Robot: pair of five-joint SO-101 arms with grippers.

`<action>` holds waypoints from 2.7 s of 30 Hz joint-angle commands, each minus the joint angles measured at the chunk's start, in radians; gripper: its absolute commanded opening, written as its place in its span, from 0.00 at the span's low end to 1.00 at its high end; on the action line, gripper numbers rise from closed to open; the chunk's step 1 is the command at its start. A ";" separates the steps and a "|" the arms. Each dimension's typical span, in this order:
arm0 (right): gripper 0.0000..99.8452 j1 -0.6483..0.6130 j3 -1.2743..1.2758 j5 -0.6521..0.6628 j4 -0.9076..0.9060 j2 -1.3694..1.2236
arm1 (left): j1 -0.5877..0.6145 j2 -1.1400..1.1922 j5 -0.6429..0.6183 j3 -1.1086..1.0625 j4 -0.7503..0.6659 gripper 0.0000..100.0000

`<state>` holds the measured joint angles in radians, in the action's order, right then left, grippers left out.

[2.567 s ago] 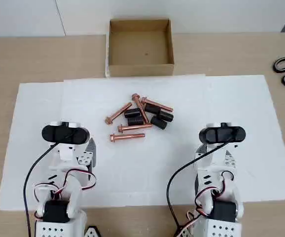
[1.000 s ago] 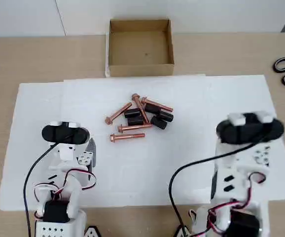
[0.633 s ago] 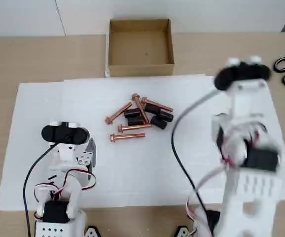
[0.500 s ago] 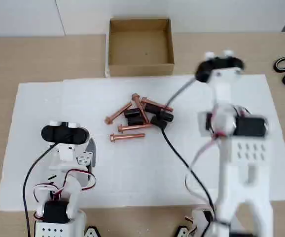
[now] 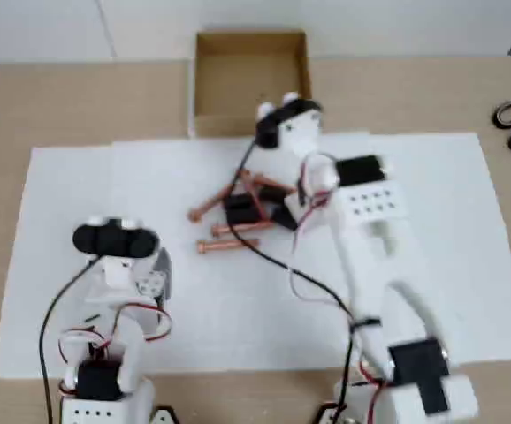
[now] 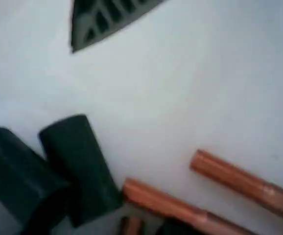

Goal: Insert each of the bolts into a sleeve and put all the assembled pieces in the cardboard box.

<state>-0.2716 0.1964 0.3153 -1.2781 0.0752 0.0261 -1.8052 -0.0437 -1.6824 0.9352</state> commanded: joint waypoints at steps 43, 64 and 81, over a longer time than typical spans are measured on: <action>0.14 -0.053 -0.537 0.230 -0.117 -0.657 | 0.038 -0.017 0.003 0.005 -0.026 0.13; 0.14 -0.059 -0.535 0.281 -0.191 -0.659 | 0.040 -0.017 0.003 0.005 -0.026 0.13; 0.14 -0.087 -0.535 0.316 -0.147 -0.662 | 0.040 -0.017 0.003 0.005 -0.026 0.13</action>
<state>-0.3176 -0.3406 0.6206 -1.4300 -0.5877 0.0568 -1.8052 -0.0437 -1.6824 0.9352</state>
